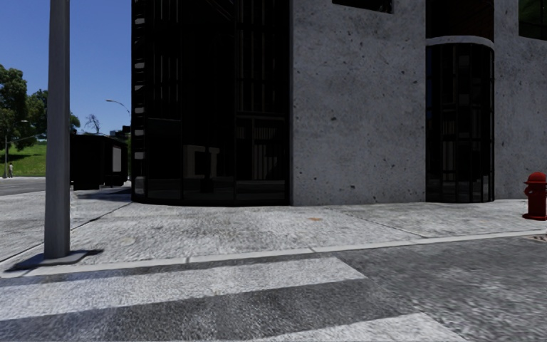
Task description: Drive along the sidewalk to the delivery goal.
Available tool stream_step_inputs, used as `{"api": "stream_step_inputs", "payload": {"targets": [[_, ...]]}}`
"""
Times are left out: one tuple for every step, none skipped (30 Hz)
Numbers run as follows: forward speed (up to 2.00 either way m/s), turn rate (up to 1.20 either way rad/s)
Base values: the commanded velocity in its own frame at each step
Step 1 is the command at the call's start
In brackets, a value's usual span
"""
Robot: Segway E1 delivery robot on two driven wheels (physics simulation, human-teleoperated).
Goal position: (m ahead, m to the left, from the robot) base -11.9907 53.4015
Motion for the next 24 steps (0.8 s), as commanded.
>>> {"api": "stream_step_inputs", "payload": {"targets": [[1.47,0.00],[1.45,0.00],[1.43,0.00],[1.43,0.00],[1.40,0.00],[1.32,0.00],[1.15,0.00],[1.06,0.00],[1.06,0.00],[1.03,0.00],[1.00,0.00],[0.98,0.00],[0.93,0.00],[0.87,0.00],[0.87,0.00],[0.84,0.00],[0.80,0.00],[0.78,0.00],[0.77,0.00],[0.77,0.00],[0.73,0.00],[0.72,0.00],[0.71,0.00],[0.71,0.00]]}}
